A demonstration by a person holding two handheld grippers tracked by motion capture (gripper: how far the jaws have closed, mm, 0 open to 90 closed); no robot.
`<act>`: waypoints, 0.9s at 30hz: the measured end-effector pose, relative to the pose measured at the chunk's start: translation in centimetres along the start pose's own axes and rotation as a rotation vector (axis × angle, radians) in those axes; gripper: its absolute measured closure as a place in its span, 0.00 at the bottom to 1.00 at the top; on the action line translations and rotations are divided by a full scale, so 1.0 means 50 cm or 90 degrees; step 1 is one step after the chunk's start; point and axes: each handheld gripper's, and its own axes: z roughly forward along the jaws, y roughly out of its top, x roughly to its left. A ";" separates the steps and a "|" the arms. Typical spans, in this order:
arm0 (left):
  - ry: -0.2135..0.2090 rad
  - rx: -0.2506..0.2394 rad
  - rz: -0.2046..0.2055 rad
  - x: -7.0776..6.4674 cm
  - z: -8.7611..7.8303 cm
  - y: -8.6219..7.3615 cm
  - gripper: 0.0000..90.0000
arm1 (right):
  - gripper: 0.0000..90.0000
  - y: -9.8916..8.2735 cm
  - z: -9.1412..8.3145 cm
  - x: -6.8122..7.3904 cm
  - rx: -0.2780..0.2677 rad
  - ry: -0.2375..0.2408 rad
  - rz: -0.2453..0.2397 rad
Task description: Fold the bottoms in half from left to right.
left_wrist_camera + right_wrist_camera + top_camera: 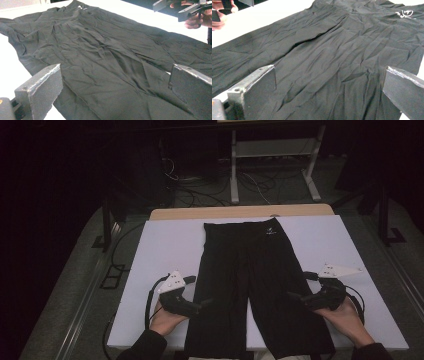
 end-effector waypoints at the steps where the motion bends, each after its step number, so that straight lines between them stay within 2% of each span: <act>1: 0.000 -0.002 0.000 0.000 0.000 0.000 0.00 | 0.00 0.000 0.000 0.000 -0.001 -0.001 0.000; 16: 0.009 -0.004 0.000 0.000 -0.003 0.000 0.00 | 0.00 0.001 -0.001 0.003 0.004 -0.006 0.002; 23: 0.008 -0.005 -0.001 0.000 -0.005 0.000 0.00 | 0.00 0.007 0.001 0.013 0.015 -0.004 -0.002; 27: 0.015 -0.012 -0.001 -0.001 -0.008 0.001 0.00 | 0.00 0.013 0.002 0.021 0.017 -0.013 0.000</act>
